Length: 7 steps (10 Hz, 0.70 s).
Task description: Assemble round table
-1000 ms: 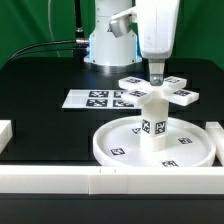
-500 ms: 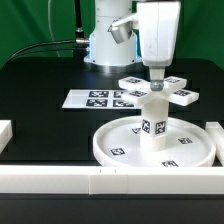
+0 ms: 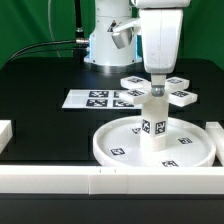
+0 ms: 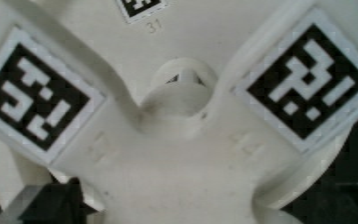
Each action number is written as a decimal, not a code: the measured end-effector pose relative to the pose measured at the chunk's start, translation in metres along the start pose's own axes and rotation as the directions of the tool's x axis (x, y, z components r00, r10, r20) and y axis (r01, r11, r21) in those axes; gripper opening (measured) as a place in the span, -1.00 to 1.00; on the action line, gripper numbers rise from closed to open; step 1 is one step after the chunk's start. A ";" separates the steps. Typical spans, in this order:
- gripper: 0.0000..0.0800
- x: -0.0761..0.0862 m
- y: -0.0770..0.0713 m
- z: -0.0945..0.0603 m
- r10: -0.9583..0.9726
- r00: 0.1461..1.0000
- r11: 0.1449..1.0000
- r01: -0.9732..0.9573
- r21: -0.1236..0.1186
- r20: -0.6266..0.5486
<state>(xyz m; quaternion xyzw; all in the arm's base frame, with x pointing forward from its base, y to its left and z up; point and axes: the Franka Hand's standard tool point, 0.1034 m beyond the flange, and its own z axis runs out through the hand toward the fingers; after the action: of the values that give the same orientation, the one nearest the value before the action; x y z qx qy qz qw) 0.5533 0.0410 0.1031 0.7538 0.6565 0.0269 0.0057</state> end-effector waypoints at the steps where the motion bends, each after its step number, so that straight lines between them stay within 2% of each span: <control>1: 0.62 -0.002 0.000 0.000 0.003 1.000 1.000 -0.003 0.000 0.000; 6: 0.62 -0.002 -0.002 0.005 0.022 1.000 1.000 -0.022 0.008 0.001; 7: 0.32 -0.002 -0.002 0.005 0.022 1.000 1.000 -0.022 0.009 0.001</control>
Offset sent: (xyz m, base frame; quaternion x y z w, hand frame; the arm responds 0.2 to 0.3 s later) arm 0.0015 0.0026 -0.0038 -0.0049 0.0051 0.0174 0.9998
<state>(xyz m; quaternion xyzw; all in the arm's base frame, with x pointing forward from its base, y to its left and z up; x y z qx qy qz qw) 0.5513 0.0392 0.0982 0.7612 0.6481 0.0236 0.0026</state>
